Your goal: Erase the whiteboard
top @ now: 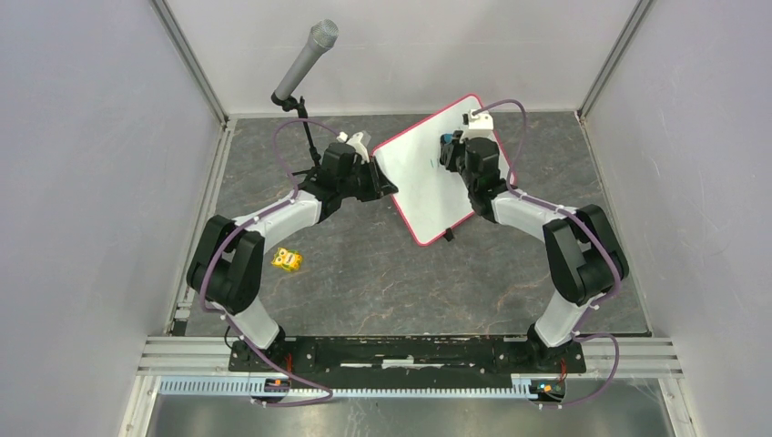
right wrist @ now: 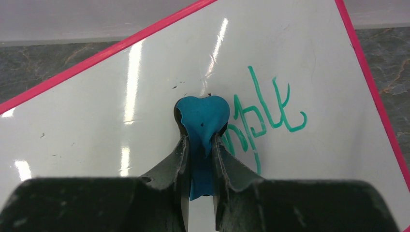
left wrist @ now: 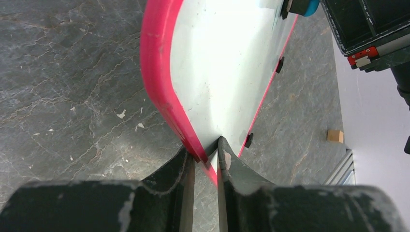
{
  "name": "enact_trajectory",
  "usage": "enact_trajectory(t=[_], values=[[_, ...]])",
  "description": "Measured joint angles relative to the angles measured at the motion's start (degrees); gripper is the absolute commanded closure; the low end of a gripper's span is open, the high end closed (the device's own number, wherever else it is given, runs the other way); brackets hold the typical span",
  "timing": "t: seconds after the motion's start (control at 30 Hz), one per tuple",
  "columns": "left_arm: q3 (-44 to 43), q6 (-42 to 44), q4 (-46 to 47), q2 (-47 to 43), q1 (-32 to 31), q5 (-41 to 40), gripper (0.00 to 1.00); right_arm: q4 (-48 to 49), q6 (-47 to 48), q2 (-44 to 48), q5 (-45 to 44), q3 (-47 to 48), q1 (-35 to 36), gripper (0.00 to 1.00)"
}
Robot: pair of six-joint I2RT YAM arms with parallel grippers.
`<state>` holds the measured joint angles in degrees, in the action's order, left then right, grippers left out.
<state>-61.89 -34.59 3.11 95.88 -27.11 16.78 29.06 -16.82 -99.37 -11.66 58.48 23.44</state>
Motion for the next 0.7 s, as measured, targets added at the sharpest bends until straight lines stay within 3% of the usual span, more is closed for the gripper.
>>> enact_trajectory(t=[0.4,0.7], values=[[-0.11,0.07,-1.33,-0.35,-0.04,-1.22,0.95,1.53,4.37,0.50,-4.31,0.00,10.78,0.78],[-0.63,0.09,-1.77,-0.37,-0.87,-2.32,0.98,2.86,-2.25,1.18,0.55,-2.73,3.02,0.78]])
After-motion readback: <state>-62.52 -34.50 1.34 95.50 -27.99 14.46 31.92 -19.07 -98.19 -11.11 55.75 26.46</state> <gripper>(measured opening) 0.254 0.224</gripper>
